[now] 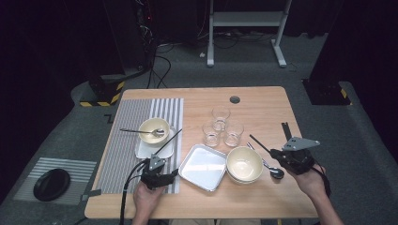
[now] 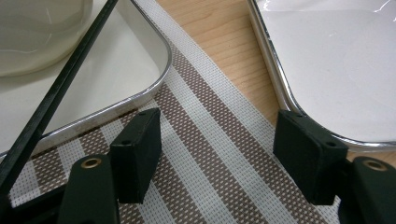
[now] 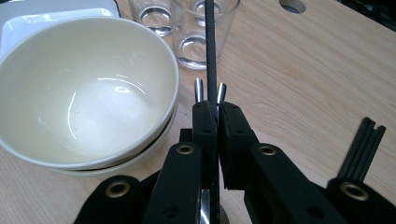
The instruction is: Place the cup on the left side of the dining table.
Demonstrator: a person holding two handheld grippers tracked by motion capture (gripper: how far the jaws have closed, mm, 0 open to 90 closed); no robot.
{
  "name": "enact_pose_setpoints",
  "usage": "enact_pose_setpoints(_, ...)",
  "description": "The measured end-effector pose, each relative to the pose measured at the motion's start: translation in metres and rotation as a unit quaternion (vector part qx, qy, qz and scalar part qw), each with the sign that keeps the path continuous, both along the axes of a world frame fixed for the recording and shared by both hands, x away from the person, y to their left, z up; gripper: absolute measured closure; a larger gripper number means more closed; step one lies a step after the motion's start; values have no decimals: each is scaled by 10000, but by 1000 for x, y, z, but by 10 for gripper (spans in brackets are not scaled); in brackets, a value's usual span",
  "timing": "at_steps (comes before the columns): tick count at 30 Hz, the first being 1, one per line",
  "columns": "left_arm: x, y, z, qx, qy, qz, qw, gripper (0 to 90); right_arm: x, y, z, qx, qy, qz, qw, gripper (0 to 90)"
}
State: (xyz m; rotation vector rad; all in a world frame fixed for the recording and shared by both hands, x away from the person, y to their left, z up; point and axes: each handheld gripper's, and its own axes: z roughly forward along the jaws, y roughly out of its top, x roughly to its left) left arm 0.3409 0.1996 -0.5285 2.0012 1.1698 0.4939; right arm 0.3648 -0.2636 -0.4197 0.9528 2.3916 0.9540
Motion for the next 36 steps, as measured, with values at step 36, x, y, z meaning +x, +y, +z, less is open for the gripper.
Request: enact_pose_setpoints(36,-1,-4,0,203,-49,36,9998,306,0,26,15,-103,-49,746,9971,860)
